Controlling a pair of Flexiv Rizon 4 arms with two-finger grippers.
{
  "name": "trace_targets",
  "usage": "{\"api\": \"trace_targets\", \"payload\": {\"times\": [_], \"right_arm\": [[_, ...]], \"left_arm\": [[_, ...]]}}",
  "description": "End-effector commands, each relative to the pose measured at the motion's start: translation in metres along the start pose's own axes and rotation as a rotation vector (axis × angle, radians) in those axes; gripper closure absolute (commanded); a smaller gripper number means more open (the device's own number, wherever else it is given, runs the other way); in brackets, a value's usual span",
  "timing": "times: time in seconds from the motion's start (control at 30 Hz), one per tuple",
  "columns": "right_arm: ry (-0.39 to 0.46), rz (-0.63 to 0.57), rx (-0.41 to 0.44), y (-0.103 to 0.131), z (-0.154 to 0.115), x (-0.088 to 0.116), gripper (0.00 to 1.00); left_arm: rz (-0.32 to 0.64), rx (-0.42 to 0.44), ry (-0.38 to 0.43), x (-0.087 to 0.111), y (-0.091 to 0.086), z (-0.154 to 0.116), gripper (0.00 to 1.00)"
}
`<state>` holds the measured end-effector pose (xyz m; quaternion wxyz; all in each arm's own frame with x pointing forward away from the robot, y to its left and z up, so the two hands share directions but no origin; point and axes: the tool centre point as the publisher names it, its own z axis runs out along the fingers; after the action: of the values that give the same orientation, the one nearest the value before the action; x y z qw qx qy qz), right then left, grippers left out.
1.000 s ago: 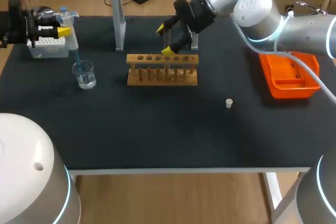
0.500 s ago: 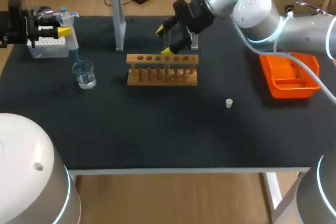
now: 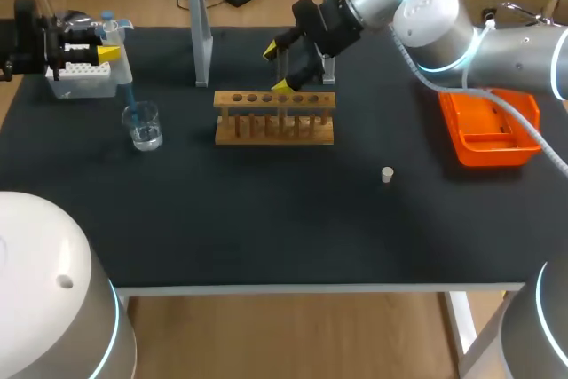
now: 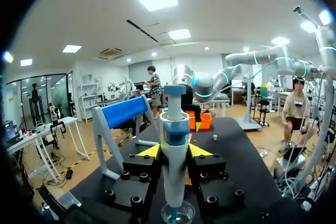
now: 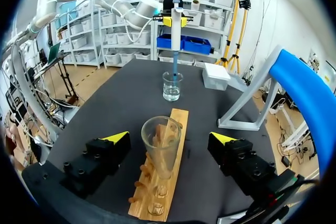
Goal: Invert the test tube, pick up the pipette, mount the tip to pipette, aspirate from beaker and dispense into the tube, eject the tip, return the pipette, and cap with the stopper.
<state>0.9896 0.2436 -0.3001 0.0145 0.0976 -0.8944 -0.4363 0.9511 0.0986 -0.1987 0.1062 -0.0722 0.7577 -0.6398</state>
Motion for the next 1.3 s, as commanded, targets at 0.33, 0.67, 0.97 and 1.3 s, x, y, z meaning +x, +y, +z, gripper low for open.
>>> {"api": "trace_targets", "payload": {"times": [0.33,0.67,0.97,1.3], "right_arm": [[0.002,0.0,0.002,0.0,-0.002,0.0,0.0],[0.002,0.0,0.002,0.0,-0.002,0.0,0.0],[0.002,0.0,0.002,0.0,-0.002,0.0,0.0],[0.002,0.0,0.002,0.0,-0.002,0.0,0.0]], "left_arm": [[0.021,-0.024,-0.002,0.004,-0.018,0.001,1.0],[0.058,-0.053,-0.018,0.011,-0.048,0.001,1.0],[0.083,-0.085,-0.026,0.017,-0.076,0.005,1.0],[0.085,-0.098,-0.002,0.014,-0.128,0.022,1.0]]}}
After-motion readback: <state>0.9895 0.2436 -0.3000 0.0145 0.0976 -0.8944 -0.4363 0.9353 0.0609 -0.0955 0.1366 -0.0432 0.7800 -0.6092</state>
